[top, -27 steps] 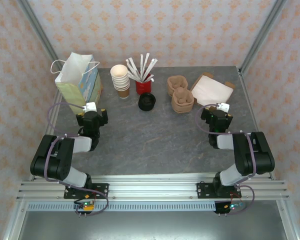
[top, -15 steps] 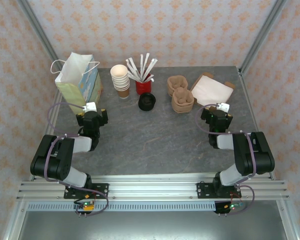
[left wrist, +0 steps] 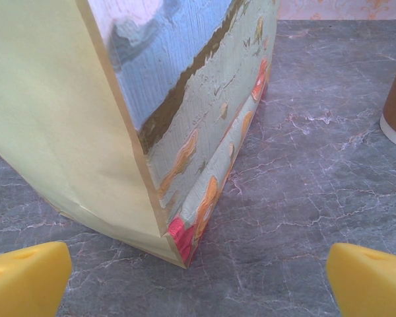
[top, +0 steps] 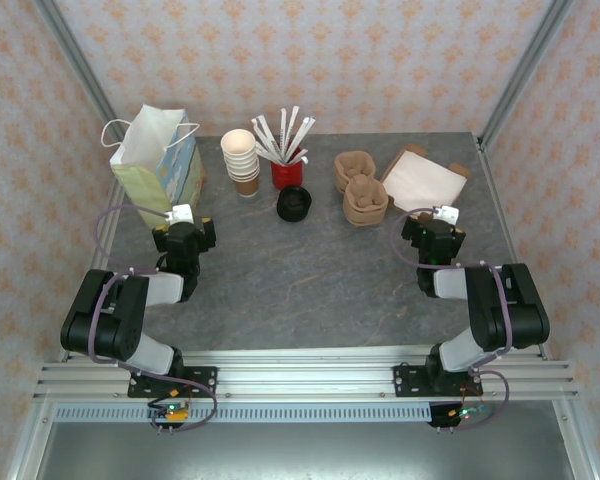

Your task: Pack the takeout coffee

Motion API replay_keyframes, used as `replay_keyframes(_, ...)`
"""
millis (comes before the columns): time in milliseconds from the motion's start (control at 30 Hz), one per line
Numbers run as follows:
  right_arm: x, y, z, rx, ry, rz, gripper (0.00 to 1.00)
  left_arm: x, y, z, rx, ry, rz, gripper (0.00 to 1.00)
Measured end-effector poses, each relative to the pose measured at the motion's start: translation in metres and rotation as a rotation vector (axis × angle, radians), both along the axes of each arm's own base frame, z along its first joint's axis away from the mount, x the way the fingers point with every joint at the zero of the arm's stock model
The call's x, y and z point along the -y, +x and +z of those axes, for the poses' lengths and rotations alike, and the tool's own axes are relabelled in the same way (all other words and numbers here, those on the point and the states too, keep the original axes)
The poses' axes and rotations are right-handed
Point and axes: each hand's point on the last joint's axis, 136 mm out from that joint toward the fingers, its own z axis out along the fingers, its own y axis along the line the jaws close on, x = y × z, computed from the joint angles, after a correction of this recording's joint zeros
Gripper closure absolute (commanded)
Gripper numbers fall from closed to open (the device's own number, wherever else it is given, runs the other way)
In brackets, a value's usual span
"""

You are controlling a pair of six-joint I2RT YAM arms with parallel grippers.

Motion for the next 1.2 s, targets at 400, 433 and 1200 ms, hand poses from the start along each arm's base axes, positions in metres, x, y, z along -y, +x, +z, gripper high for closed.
replay_keyframes(400, 0.014, -0.026, 0.129, 0.219, 0.111, -0.138, 0.00, 0.048, 0.007, 0.116, 0.101, -0.208, -0.162, 0.03)
replay_keyframes(433, 0.012, -0.027, 0.147, 0.245, 0.144, -0.128, 0.00, 0.059, 0.006, 0.120, 0.090, -0.232, -0.183, 0.04)
replay_keyframes(1200, -0.128, -0.028, 0.157, 0.025, 0.287, 0.284, 0.00, 0.125, 0.113, 0.161, -0.253, -0.239, -0.125, 0.53)
